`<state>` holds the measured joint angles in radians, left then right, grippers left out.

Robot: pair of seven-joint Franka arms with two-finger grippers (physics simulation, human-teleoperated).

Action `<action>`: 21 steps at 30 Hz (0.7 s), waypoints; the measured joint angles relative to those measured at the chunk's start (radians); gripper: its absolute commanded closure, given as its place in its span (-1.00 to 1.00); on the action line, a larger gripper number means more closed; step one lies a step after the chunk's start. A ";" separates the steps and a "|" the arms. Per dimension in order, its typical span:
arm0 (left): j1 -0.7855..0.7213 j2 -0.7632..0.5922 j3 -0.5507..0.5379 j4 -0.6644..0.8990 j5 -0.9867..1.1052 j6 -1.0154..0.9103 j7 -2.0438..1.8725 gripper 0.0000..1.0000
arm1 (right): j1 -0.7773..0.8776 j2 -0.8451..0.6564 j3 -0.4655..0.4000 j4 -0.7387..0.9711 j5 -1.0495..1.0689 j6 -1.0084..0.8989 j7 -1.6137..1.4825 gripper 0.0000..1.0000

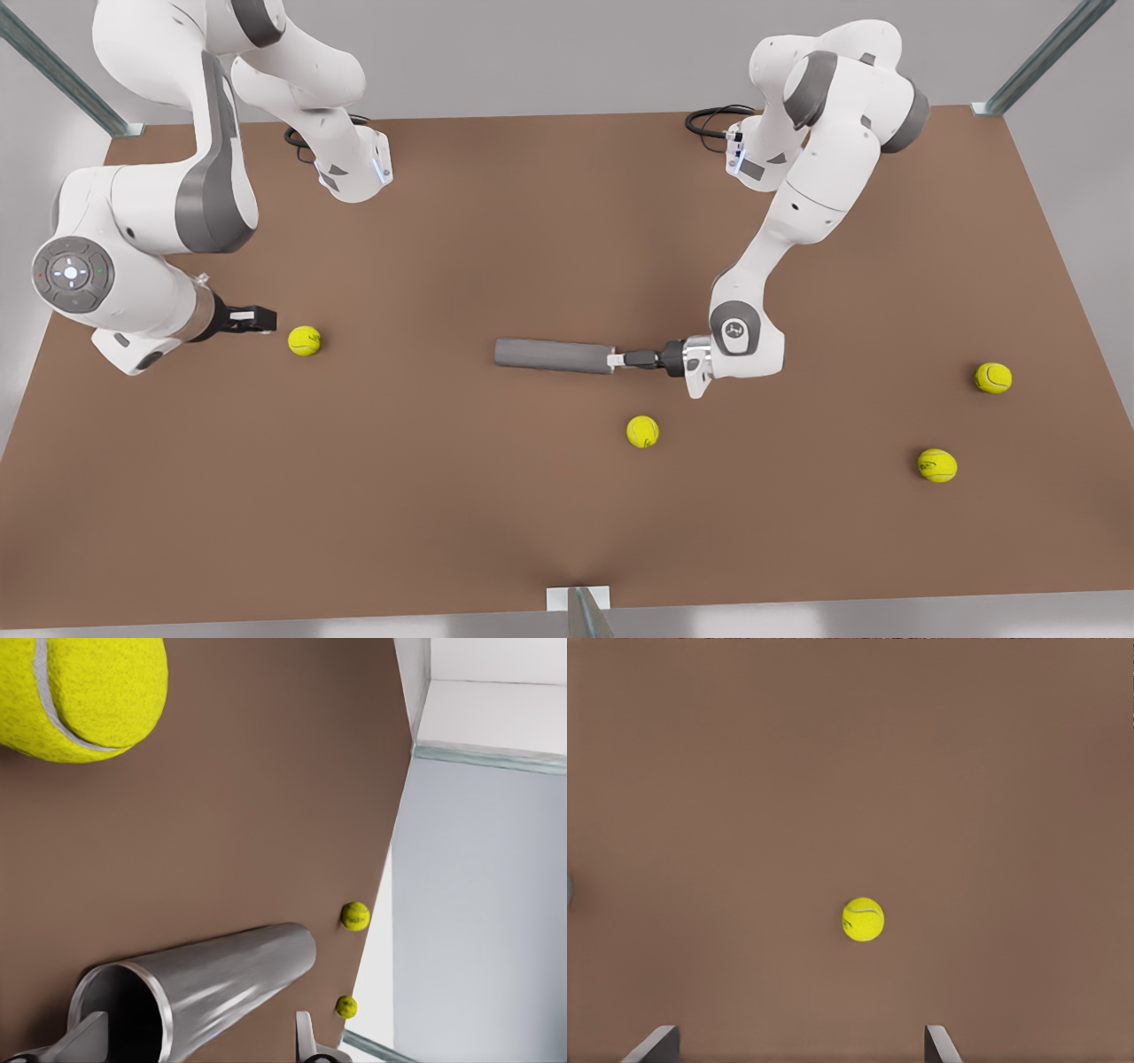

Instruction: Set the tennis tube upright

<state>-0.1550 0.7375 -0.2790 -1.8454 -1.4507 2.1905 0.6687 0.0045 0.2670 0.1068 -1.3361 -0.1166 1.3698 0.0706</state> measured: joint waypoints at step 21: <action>-0.017 0.062 -0.049 0.031 -0.015 0.009 0.000 -1.00 | 0.009 0.000 0.002 -0.007 0.000 -0.002 0.002 -1.00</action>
<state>-0.1718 0.7992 -0.3282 -1.8147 -1.4660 2.1997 0.6688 0.0138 0.2670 0.1089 -1.3429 -0.1166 1.3683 0.0721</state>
